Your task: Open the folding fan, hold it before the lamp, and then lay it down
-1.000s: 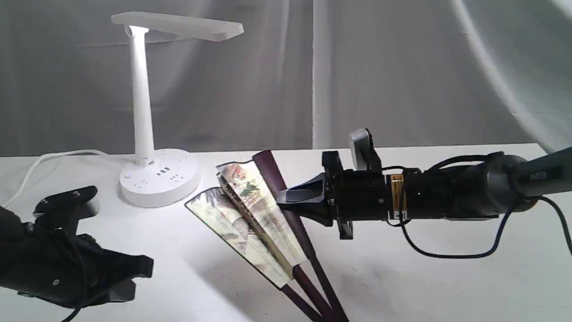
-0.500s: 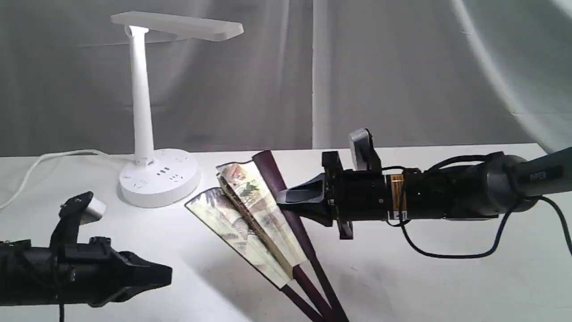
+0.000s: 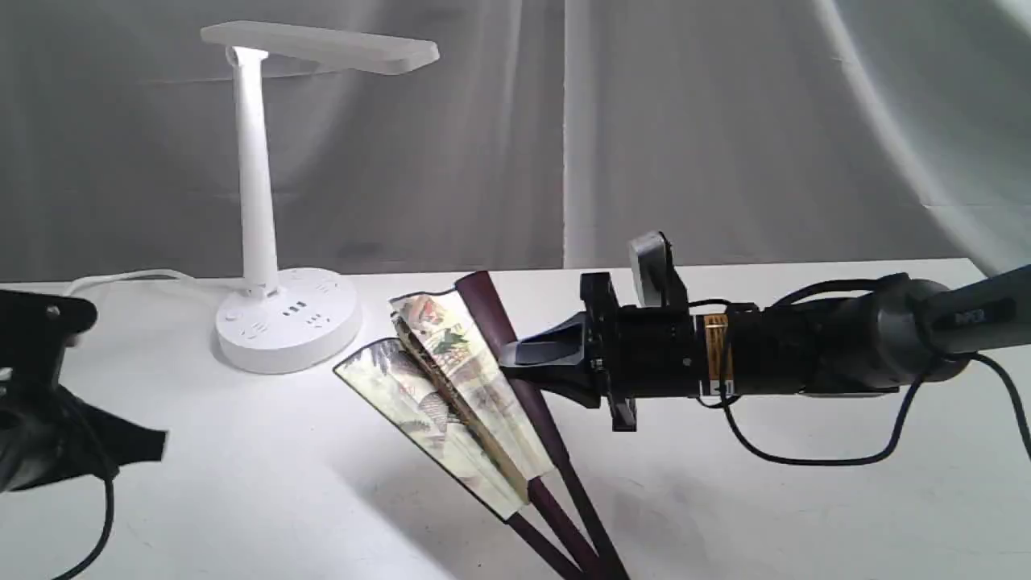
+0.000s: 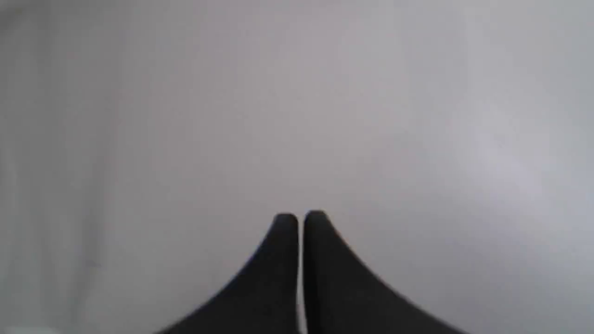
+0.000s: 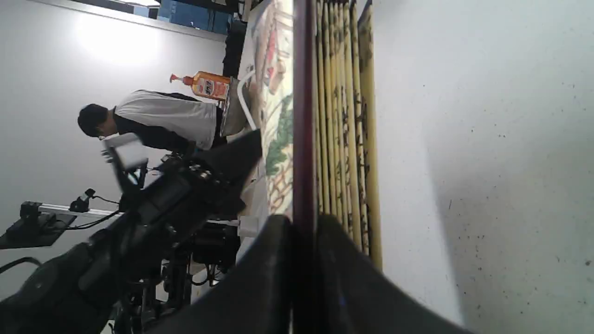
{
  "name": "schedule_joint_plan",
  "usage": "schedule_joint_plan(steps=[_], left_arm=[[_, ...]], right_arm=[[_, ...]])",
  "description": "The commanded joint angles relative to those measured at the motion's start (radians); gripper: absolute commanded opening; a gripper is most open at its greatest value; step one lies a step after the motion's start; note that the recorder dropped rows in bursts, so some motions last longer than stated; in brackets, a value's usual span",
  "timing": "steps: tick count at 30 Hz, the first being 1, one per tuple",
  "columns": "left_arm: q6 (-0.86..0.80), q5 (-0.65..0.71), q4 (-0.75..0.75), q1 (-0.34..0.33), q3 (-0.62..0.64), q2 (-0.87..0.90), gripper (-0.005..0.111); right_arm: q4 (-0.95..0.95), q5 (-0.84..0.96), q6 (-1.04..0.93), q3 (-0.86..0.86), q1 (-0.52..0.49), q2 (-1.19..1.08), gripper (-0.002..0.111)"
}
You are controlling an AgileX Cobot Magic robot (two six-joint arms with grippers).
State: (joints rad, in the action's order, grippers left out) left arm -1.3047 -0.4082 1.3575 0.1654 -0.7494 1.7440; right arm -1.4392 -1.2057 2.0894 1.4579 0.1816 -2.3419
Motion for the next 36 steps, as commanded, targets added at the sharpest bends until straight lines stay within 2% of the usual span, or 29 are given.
schedule_joint_plan(steps=[1,2,4,8,10,12,14,15,16,18,19,20,21,24,26,28,30,33,36], left_arm=[[-0.009,-0.365,0.051,0.127,0.008,-0.049,0.0],[0.004,-0.41,0.034,0.152,0.012,-0.054,0.0],[0.127,-0.459,-0.097,0.239,0.046,-0.058,0.0],[0.314,-0.412,-0.428,0.352,0.13,-0.058,0.0],[0.33,-0.355,-0.592,0.386,0.164,-0.058,0.0],[0.316,-0.207,-0.677,0.392,0.161,-0.058,0.0],[0.354,-0.058,-0.491,0.392,0.122,-0.058,0.0],[0.327,0.002,-0.315,0.377,0.097,-0.058,0.0],[0.243,0.079,-0.148,0.354,0.075,-0.058,0.0],[0.036,0.214,0.091,0.291,0.056,-0.058,0.0],[-0.113,0.288,0.252,0.246,0.054,-0.058,0.0],[-0.203,0.312,0.375,0.217,0.056,-0.058,0.0],[-0.3,0.312,0.387,0.191,0.059,-0.058,0.0],[-0.332,0.188,0.387,0.127,0.084,-0.058,0.0],[-0.421,0.1,0.387,0.103,0.082,-0.058,0.0],[-0.57,0.098,0.387,0.093,0.062,-0.058,0.0],[-0.599,0.191,0.387,0.095,0.046,-0.058,0.0],[-0.59,0.47,0.387,0.095,0.05,-0.058,0.0],[-0.356,0.603,0.387,0.095,0.057,-0.058,0.0]], right_arm=[[0.011,-0.015,-0.003,-0.004,-0.006,0.014,0.0],[0.011,-0.015,-0.003,-0.004,-0.006,0.014,0.0],[0.011,-0.015,-0.007,-0.004,-0.006,0.014,0.0],[0.0,-0.015,-0.011,-0.004,-0.006,0.014,0.0],[-0.006,-0.015,-0.014,-0.004,-0.006,0.014,0.0],[-0.008,-0.015,-0.018,-0.004,-0.006,0.014,0.0],[-0.013,-0.015,-0.018,-0.004,-0.006,0.014,0.0],[-0.016,-0.015,-0.018,-0.004,-0.006,0.014,0.0],[-0.016,-0.015,-0.018,-0.004,-0.006,0.014,0.0],[-0.023,-0.015,-0.018,-0.004,-0.006,0.014,0.0],[-0.03,-0.015,-0.018,-0.004,-0.006,0.014,0.0],[-0.036,-0.015,-0.018,-0.004,-0.006,0.014,0.0],[-0.043,-0.015,-0.018,-0.004,-0.006,0.014,0.0],[-0.045,-0.015,-0.018,-0.006,-0.006,0.014,0.0],[-0.041,-0.015,-0.018,-0.006,-0.006,0.014,0.0],[-0.03,-0.015,-0.016,-0.006,-0.006,0.014,0.0],[-0.026,-0.015,-0.016,-0.006,-0.006,0.014,0.0],[-0.026,-0.015,-0.018,-0.006,-0.006,0.014,0.0],[-0.022,-0.015,-0.018,-0.006,-0.006,0.014,0.0]])
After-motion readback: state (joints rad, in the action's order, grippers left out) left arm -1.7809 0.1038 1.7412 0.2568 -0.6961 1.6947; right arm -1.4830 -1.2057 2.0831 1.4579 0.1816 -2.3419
